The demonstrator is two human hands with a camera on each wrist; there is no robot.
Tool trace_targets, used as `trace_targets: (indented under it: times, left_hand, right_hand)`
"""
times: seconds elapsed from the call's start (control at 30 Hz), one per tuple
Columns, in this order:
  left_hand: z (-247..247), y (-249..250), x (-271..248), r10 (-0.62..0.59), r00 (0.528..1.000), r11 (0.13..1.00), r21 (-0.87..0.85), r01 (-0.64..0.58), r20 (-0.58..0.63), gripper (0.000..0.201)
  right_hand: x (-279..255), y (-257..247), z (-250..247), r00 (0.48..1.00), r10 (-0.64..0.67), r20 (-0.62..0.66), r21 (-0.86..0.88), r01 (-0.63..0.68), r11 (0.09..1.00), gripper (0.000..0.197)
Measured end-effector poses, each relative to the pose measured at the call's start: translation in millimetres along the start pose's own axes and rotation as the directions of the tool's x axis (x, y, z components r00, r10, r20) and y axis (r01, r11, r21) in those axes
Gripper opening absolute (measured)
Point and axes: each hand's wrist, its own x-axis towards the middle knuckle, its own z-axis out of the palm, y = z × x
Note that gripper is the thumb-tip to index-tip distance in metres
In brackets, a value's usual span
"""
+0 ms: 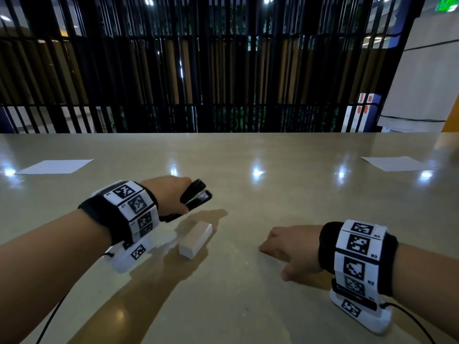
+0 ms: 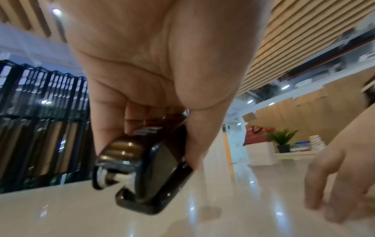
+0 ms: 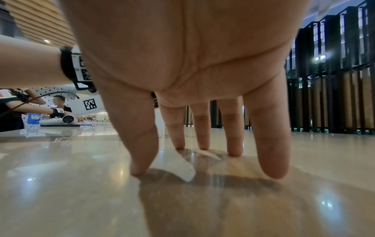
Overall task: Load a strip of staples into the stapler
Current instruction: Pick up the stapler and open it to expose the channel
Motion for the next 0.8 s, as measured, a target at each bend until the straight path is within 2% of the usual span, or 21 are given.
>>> trace_targets:
  times: [0.07,0.13,0.2,0.3,0.4,0.5,0.63,0.8]
  left_hand:
    - [-11,16,-6,0.064,0.996,0.998,-0.017,-0.066,-0.059,0.035]
    - [-17,36,-15,0.159,0.985,0.987,-0.029,-0.161,-0.064,0.029]
    - [-17,55,-25,0.252,0.967,0.967,-0.029,-0.253,-0.046,0.022]
    - [-5,77,-31,0.351,0.936,0.936,0.014,-0.352,0.039,0.024]
    - [9,92,-30,0.377,0.911,0.916,0.074,-0.393,0.166,0.031]
    - [17,102,-27,0.38,0.898,0.908,0.098,-0.408,0.221,0.037]
    - [21,111,-21,0.394,0.896,0.908,0.063,-0.414,0.207,0.038]
    - [20,116,-15,0.413,0.895,0.905,0.031,-0.424,0.17,0.04]
  right_hand:
    - [0,2,3,1.0,-0.009,-0.003,0.011,0.009,1.0,0.07]
    - [0,3,5,1.0,-0.014,-0.01,0.016,0.014,1.0,0.07]
    - [-1,4,7,1.0,-0.013,-0.028,0.036,0.014,0.999,0.067]
    - [-3,5,9,0.998,-0.001,-0.061,0.071,0.005,0.997,0.063]
    - [-6,6,11,0.995,0.069,-0.069,0.122,-0.06,0.991,0.057]
    - [-11,8,13,0.992,0.098,-0.075,0.144,-0.086,0.986,0.056]
    - [-19,8,15,0.996,0.064,-0.061,0.164,-0.053,0.985,0.056]
    - [-21,5,15,0.997,0.053,-0.055,0.108,-0.047,0.993,0.053]
